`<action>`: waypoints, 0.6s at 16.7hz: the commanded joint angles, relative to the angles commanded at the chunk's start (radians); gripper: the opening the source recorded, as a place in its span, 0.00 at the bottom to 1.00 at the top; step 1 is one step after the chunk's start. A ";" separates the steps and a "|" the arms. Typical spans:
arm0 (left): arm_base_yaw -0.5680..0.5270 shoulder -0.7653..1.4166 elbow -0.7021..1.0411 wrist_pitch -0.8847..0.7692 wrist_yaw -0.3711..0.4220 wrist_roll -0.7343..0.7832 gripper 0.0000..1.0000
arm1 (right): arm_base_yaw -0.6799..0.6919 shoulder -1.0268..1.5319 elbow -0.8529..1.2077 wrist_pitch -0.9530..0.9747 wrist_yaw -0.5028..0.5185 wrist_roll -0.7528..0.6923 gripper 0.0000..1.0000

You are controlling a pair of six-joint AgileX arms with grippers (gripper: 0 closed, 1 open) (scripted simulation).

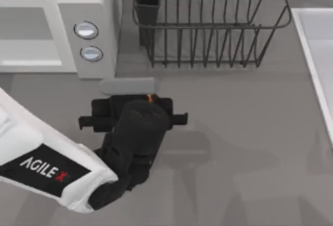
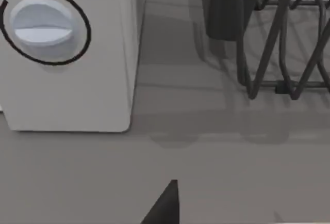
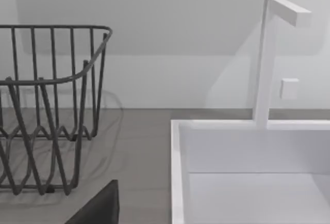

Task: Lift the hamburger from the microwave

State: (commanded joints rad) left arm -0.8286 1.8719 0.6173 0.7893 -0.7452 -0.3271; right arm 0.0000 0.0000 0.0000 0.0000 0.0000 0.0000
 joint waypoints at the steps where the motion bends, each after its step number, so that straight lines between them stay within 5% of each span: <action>1: -0.002 0.039 -0.016 0.059 0.002 0.000 0.00 | 0.000 0.000 0.000 0.000 0.000 0.000 1.00; 10: -0.003 0.142 -0.066 0.202 0.010 0.003 0.00 | 0.000 0.000 0.000 0.000 0.000 0.000 1.00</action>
State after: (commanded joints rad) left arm -0.8318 2.0144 0.5517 0.9910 -0.7348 -0.3243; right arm 0.0000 0.0000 0.0000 0.0000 0.0000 0.0000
